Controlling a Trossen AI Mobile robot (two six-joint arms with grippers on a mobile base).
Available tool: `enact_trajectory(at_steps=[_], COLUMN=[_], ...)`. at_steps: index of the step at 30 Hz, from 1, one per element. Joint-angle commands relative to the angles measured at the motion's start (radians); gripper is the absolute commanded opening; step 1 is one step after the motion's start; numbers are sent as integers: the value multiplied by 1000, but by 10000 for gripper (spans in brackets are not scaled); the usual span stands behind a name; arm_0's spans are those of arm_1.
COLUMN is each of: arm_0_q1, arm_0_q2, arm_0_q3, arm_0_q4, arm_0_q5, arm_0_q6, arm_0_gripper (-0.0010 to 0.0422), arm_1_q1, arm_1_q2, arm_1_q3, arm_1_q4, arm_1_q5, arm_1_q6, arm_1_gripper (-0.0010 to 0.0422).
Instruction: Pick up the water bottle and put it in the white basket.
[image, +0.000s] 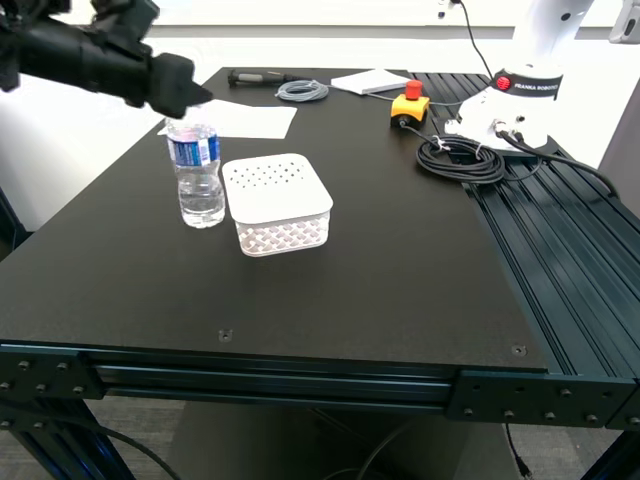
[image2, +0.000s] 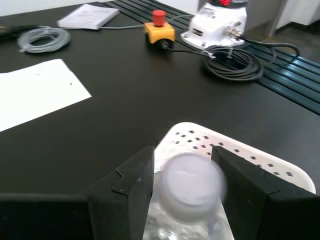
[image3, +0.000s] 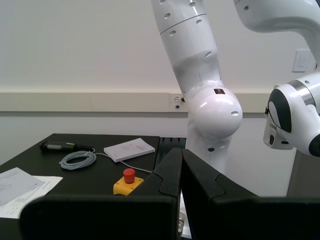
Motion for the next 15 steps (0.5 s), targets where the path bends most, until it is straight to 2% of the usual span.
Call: enact_trajectory(at_steps=[1,3,5,9,11,13,15], arm_0_q1=[0,0,0,1,1,1,1], arm_0_q2=[0,0,0,0,0,0,0], arm_0_q3=[1,1,1,1,1,1,1], arm_0_q4=[3,3,3,3,3,3,3], arm_0_q5=[0,0,0,0,0,0,0], arm_0_q6=[0,0,0,0,0,0,0], arm_0_gripper=[1,1,1,1,1,1,1], arm_1_q1=[-14,-13,-13,-14,-14,-14,-13], arm_1_q2=[8,8,8,8,8,6,6], arm_1_q3=[2,2,2,2,2,2,9], arm_1_q4=[-23,-29,-28,-66,-89,-87,-86], arm_1_q5=[6,-10,-73,-76,-76,-76,-76], arm_1_q6=[10,24,51,52,59,60,60], arm_1_gripper=[153,153,153,138,84,-9,6])
